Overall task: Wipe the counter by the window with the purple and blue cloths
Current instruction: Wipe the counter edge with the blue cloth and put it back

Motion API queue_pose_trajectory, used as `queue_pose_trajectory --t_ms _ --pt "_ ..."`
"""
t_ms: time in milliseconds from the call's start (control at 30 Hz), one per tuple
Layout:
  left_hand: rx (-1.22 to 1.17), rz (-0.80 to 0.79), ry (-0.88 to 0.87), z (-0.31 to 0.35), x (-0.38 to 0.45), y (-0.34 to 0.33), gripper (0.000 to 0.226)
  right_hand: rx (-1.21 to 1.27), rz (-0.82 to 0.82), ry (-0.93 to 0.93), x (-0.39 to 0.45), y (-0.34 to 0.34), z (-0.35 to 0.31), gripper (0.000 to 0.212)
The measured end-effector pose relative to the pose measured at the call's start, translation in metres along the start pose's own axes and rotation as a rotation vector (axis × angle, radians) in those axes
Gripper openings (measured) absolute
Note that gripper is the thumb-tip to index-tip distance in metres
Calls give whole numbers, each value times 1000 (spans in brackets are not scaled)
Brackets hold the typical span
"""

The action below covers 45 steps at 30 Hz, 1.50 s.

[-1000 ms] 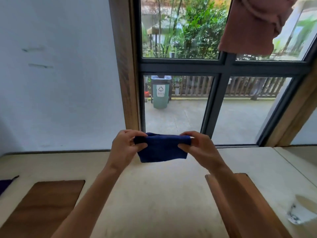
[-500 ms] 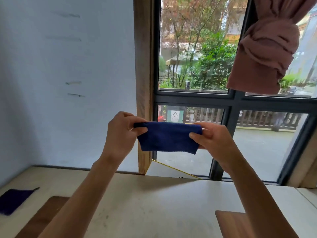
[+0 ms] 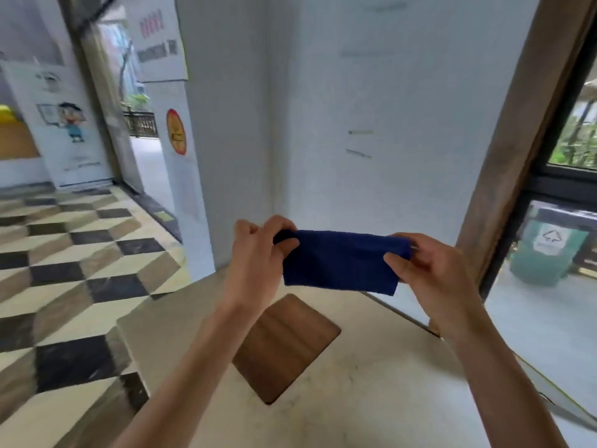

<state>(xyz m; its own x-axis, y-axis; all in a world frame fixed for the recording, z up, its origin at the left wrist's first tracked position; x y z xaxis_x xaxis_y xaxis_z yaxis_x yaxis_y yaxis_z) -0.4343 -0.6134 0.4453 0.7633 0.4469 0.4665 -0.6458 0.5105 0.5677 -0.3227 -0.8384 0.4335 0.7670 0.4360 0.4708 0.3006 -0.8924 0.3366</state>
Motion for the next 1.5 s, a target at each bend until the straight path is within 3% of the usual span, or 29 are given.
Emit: queue_pose_trajectory --t_ms 333,500,733,867,1167,1500 --pt "238 163 141 -150 1 156 20 130 -173 57 53 -224 -48 30" --pt "398 202 165 -227 26 219 16 168 -192 49 85 -329 -60 40" --pt "265 233 184 -325 86 271 14 213 -173 24 132 -439 -59 39" --pt "57 181 165 -380 127 272 16 197 -147 -6 163 -478 -44 37" --pt "-142 -32 130 -475 240 217 42 138 -29 -126 232 -528 37 27" --pt "-317 -251 139 -559 340 140 33 102 166 -270 284 -564 114 31"
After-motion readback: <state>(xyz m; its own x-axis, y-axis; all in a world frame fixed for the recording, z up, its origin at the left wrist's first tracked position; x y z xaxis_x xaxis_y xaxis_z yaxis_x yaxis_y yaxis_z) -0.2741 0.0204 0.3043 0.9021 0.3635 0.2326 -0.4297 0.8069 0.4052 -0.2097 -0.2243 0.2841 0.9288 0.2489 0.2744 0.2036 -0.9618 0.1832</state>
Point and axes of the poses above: each hand's wrist, its own x-axis towards the middle knuckle, its own y-axis out of the back of the hand, z = x × y, the point moved 6 cm from there along x, towards the middle knuckle, and after that the axes turned 4 degrees about -z, right-handed, at the moved point
